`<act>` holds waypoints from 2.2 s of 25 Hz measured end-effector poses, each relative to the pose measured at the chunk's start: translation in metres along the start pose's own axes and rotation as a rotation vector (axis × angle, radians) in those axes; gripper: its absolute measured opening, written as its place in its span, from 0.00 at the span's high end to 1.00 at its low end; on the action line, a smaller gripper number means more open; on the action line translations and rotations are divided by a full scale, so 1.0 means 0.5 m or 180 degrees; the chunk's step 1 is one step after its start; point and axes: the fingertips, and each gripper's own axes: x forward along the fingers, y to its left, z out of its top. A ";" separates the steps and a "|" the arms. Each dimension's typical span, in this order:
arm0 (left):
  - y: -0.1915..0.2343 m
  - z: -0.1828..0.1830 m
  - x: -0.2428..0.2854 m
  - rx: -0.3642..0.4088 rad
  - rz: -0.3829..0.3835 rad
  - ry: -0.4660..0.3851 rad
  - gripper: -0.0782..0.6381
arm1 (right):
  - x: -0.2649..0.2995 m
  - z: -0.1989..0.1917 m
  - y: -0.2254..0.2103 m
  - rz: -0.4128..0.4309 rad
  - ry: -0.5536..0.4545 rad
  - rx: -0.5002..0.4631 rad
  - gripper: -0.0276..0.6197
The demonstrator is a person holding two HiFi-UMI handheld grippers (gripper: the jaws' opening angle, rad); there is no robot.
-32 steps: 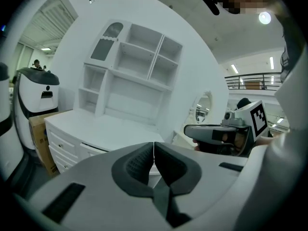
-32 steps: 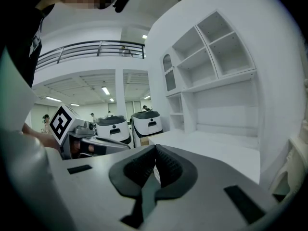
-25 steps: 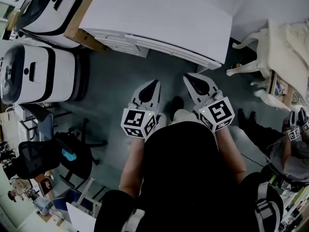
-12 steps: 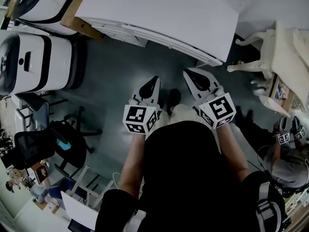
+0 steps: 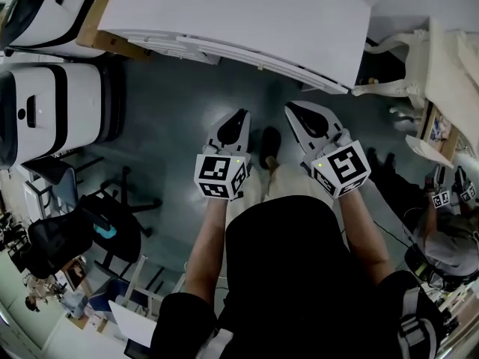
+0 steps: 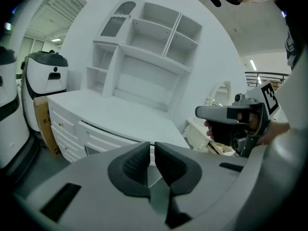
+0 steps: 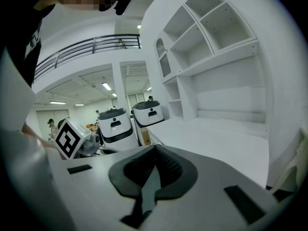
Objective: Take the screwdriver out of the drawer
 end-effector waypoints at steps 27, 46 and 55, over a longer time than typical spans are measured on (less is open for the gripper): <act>0.096 -0.133 0.288 0.0073 -0.0282 0.0575 0.85 | 0.058 -0.070 -0.144 -0.0503 0.0210 0.0202 0.93; 0.171 -0.214 0.467 0.0107 -0.0108 0.0815 0.69 | 0.111 -0.143 -0.224 -0.0608 0.0322 0.0365 0.93; 0.187 -0.245 0.532 0.0088 -0.0101 0.0931 0.69 | 0.133 -0.168 -0.223 -0.0575 0.0360 0.0438 0.93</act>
